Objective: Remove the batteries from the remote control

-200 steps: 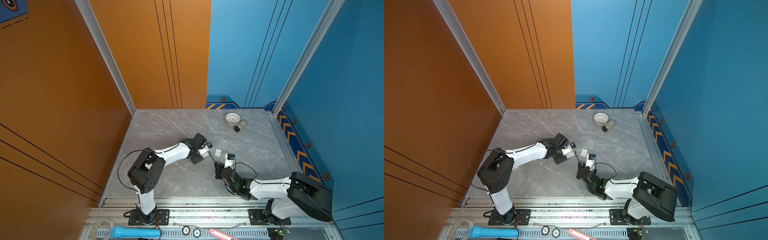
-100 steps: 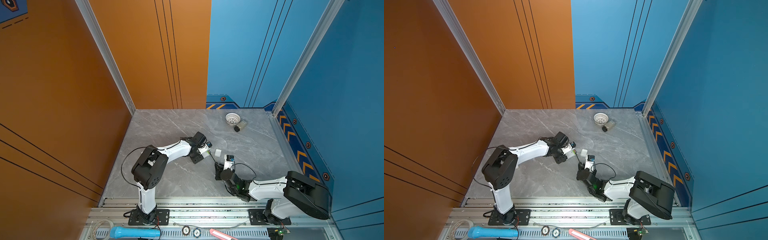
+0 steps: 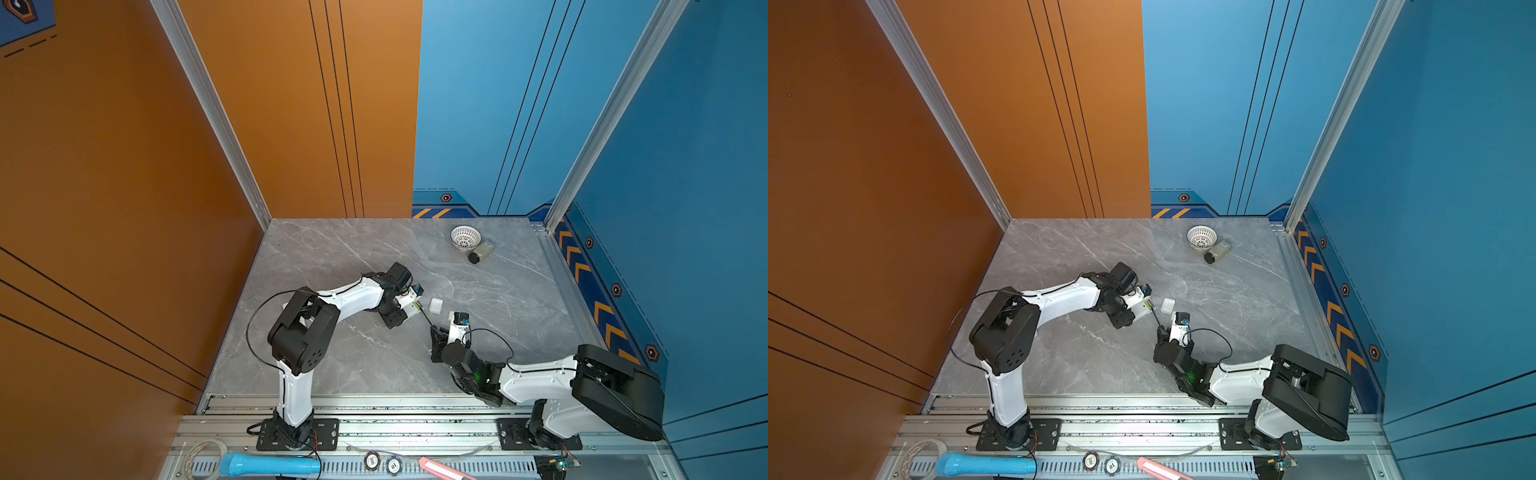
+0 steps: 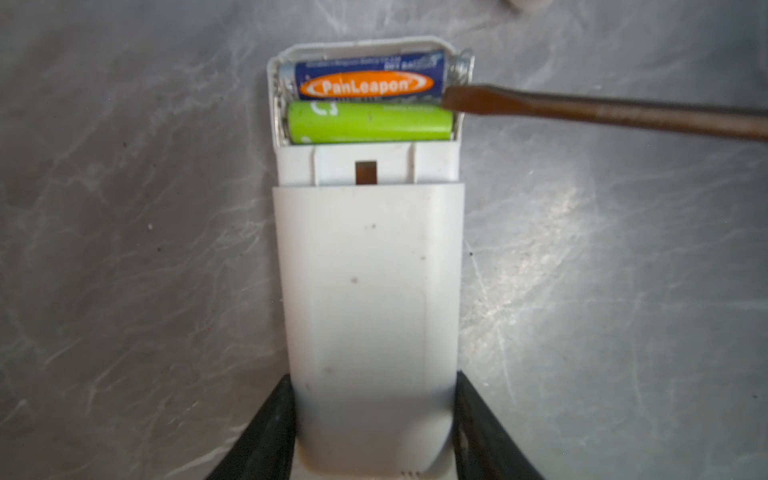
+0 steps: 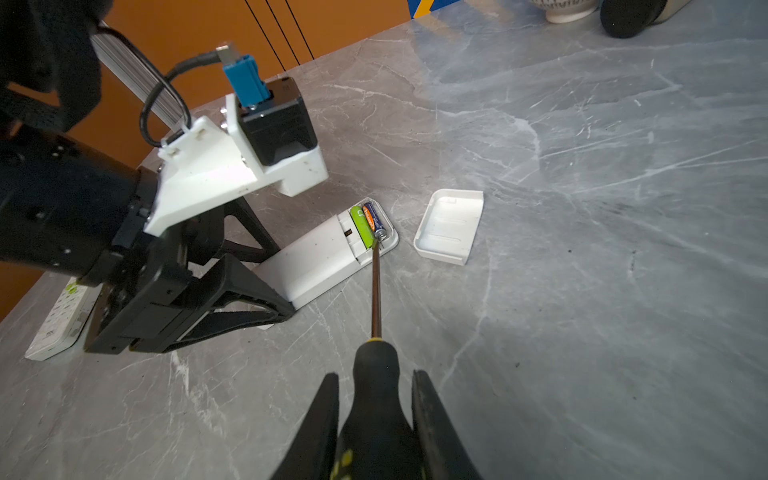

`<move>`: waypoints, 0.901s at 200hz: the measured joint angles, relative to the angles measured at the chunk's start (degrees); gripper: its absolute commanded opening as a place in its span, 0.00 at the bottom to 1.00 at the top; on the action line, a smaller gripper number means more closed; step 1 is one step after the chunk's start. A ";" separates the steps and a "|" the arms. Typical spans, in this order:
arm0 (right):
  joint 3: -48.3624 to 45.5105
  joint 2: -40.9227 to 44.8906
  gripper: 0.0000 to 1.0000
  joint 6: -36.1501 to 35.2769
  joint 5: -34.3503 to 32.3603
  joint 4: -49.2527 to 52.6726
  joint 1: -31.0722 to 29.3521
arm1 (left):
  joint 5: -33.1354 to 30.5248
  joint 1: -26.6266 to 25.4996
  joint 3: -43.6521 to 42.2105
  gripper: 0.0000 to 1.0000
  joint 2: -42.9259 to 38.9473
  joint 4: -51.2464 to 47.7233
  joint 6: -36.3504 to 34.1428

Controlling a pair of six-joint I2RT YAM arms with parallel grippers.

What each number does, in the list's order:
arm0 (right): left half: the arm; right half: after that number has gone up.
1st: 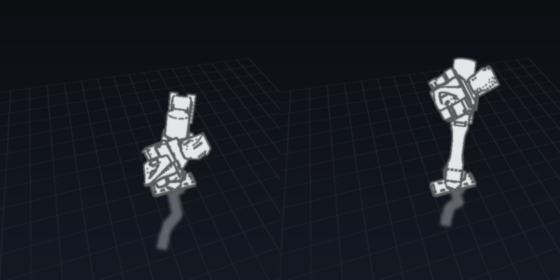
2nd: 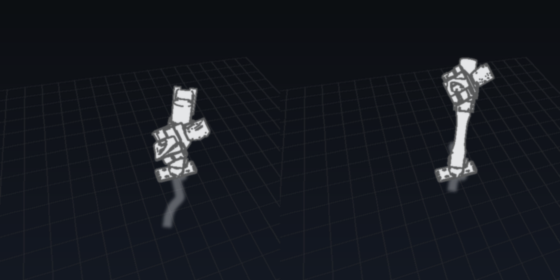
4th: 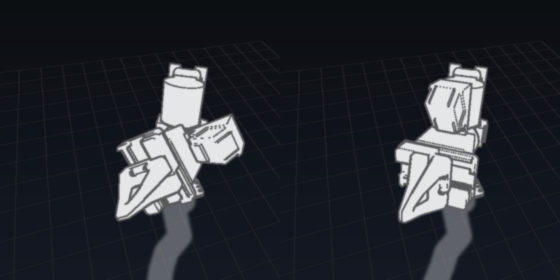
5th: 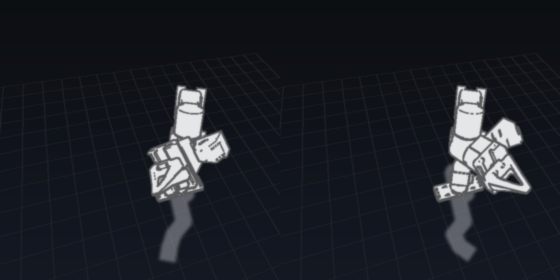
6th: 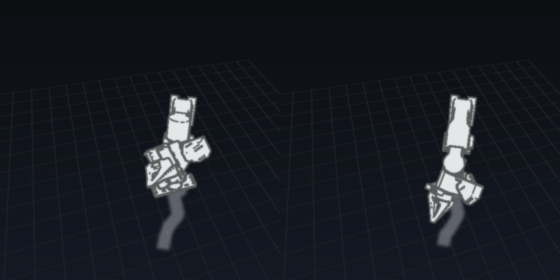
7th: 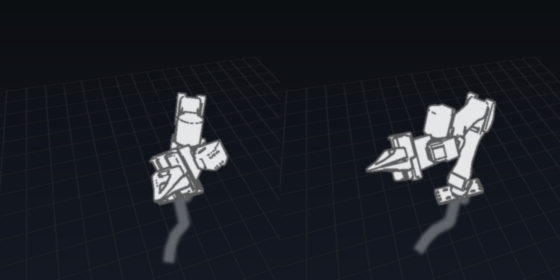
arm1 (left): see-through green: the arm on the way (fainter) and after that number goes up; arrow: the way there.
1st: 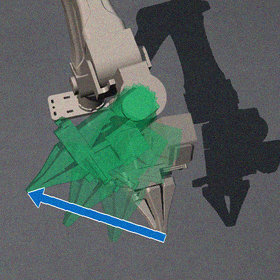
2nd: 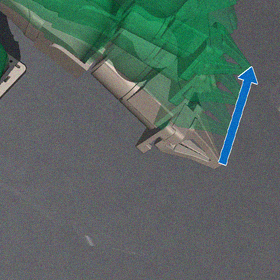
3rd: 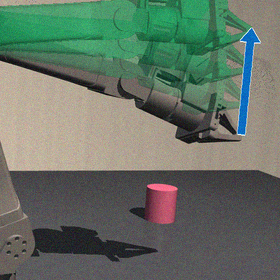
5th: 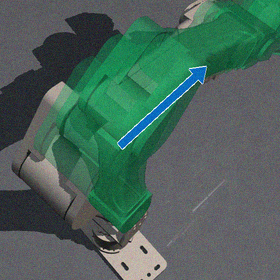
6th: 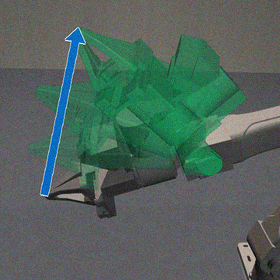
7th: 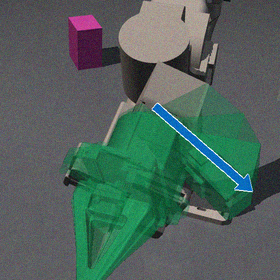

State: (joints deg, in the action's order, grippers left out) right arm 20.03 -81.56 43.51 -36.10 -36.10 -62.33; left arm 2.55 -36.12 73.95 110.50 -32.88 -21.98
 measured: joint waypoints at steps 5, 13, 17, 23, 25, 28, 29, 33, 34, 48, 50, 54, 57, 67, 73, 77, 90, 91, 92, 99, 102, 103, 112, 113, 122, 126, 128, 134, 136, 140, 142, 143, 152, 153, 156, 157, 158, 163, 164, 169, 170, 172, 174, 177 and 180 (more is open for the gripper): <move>0.00 0.11 0.00 -0.09 -0.13 -0.04 -0.13 | 0.15 0.04 0.04 0.00 0.04 -0.11 -0.02; 0.00 0.42 0.00 -0.28 -0.22 -0.39 -0.35 | 0.42 0.13 0.11 0.00 0.11 -0.24 -0.07; 0.00 0.63 0.00 -0.33 -0.22 -0.68 -0.39 | 0.50 0.13 0.13 0.00 0.17 -0.26 -0.07; 0.00 0.98 0.00 -0.33 -0.26 -1.11 -0.42 | 0.52 0.13 0.22 0.00 0.22 -0.35 -0.09; 0.00 1.11 0.00 -0.35 -0.28 -1.25 -0.44 | 0.52 0.13 0.26 0.00 0.24 -0.39 -0.07; 0.00 1.31 0.00 -0.37 -0.33 -1.44 -0.46 | 0.55 0.13 0.33 0.00 0.26 -0.52 -0.07; 0.00 1.33 0.00 -0.39 -0.35 -1.49 -0.48 | 0.57 0.13 0.35 0.00 0.26 -0.55 -0.09; 0.00 1.55 0.00 -0.50 -0.46 -1.68 -0.48 | 0.59 0.13 0.39 0.00 0.33 -0.61 -0.07; 0.00 1.62 0.00 -0.50 -0.50 -1.73 -0.48 | 0.61 0.13 0.39 0.00 0.33 -0.61 -0.09; 0.00 2.21 0.00 -0.59 -1.16 -2.10 -0.66 | 0.72 0.13 0.44 0.00 0.33 -0.68 -0.09; 0.00 2.27 0.00 -0.61 -1.27 -2.10 -0.70 | 0.72 0.13 0.44 0.00 0.33 -0.68 -0.07; 0.00 2.38 0.00 -0.68 -1.40 -2.08 -0.70 | 0.74 0.13 0.44 0.00 0.33 -0.70 -0.07; 0.00 2.47 0.00 -0.68 -1.51 -2.05 -0.70 | 0.74 0.13 0.44 0.00 0.33 -0.72 -0.07; 0.00 2.69 0.00 -0.68 -1.73 -2.03 -0.70 | 0.76 0.13 0.46 0.00 0.33 -0.76 -0.07; 0.00 2.86 0.00 -0.66 -1.77 -1.95 -0.70 | 0.76 0.13 0.46 0.00 0.35 -0.76 -0.09; 0.00 2.99 0.00 -0.63 -1.75 -1.84 -0.70 | 0.76 0.13 0.46 0.00 0.35 -0.79 -0.09; 0.00 3.78 0.00 -0.20 -1.62 -0.70 -0.61 | 0.76 0.13 0.50 0.00 0.35 -0.81 -0.09; 0.00 3.82 0.00 -0.13 -1.57 -0.59 -0.59 | 0.76 0.13 0.50 0.00 0.35 -0.81 -0.09; 0.00 3.93 0.00 -0.13 -1.49 -0.39 -0.52 | 0.76 0.13 0.50 0.00 0.35 -0.81 -0.09; 0.04 4.44 0.00 0.28 -1.11 0.59 -0.28 | 0.76 0.13 0.50 0.00 0.35 -0.81 -0.09; 0.07 4.63 0.00 0.48 -0.87 1.05 -0.17 | 0.76 0.13 0.50 0.00 0.35 -0.81 -0.11; 0.07 4.74 0.00 0.63 -0.76 1.27 -0.09 | 0.76 0.13 0.50 0.00 0.35 -0.81 -0.11; 0.20 5.33 0.00 1.42 0.39 2.91 0.52 | 0.76 0.13 0.50 0.00 0.35 -0.81 -0.24; 0.22 5.35 0.00 1.46 0.52 3.04 0.59 | 0.74 0.13 0.50 0.00 0.35 -0.81 -0.24; 0.35 5.75 0.00 2.36 2.03 4.52 1.42 | 0.74 0.13 0.50 0.00 0.35 -0.81 -0.26; 0.42 5.84 0.00 2.64 2.73 5.05 1.77 | 0.72 0.13 0.50 0.00 0.35 -0.81 -0.28; 0.44 5.90 0.00 2.95 3.15 5.33 1.97 | 0.72 0.13 0.50 0.00 0.35 -0.81 -0.28; 0.55 6.03 0.00 3.37 4.02 6.21 2.40 | 0.72 0.13 0.50 0.00 0.35 -0.81 -0.33; 0.57 6.08 0.00 3.52 4.37 6.47 2.54 | 0.74 0.13 0.50 0.00 0.35 -0.81 -0.37; 0.66 6.16 0.00 3.93 4.85 7.08 2.80 | 0.72 0.13 0.50 0.00 0.35 -0.81 -0.48; 0.68 6.16 0.00 3.96 4.98 7.26 2.84 | 0.72 0.13 0.50 0.00 0.35 -0.81 -0.48; 0.70 6.21 0.00 4.04 5.18 7.43 2.89 | 0.72 0.13 0.50 0.00 0.35 -0.81 -0.50; 0.81 6.32 0.00 4.61 6.19 8.35 3.13 | 0.72 0.13 0.50 0.00 0.35 -0.81 -0.63; 0.81 6.32 0.00 4.63 6.23 8.37 3.15 | 0.72 0.13 0.50 0.00 0.35 -0.81 -0.66; 0.83 6.34 0.00 4.90 6.64 8.63 3.19 | 0.72 0.13 0.50 0.00 0.35 -0.81 -0.66; 0.83 6.36 0.00 4.92 6.71 8.66 3.21 | 0.72 0.11 0.50 0.00 0.35 -0.81 -0.66; 0.85 6.36 0.00 4.96 6.78 8.70 3.23 | 0.72 0.13 0.50 0.00 0.35 -0.81 -0.68; 0.92 6.36 0.00 5.31 7.28 9.07 3.34 | 0.72 0.11 0.50 0.00 0.35 -0.81 -0.68; 0.94 6.36 0.00 5.38 7.43 9.16 3.39 | 0.72 0.11 0.50 0.00 0.35 -0.81 -0.68; 1.03 6.36 0.00 5.55 7.80 9.46 3.43 | 0.72 0.11 0.50 0.00 0.35 -0.81 -0.68; 1.03 6.36 0.00 5.62 7.85 9.49 3.43 | 0.72 0.11 0.50 0.00 0.35 -0.81 -0.68; 1.07 6.36 0.00 5.64 7.98 9.57 3.48 | 0.72 0.11 0.50 0.00 0.35 -0.81 -0.68; 1.07 6.36 0.00 5.70 8.00 9.57 3.48 | 0.72 0.11 0.50 0.00 0.35 -0.81 -0.68; 1.11 6.36 0.00 5.88 8.04 9.60 3.50 | 0.72 0.11 0.50 0.00 0.35 -0.81 -0.68; 1.11 6.36 0.00 5.99 8.11 9.62 3.54 | 0.72 0.11 0.50 0.00 0.35 -0.81 -0.68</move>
State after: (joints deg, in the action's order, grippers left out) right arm 21.15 -75.20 49.50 -27.99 -26.48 -58.78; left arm 3.27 -36.01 74.46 110.85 -33.69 -22.65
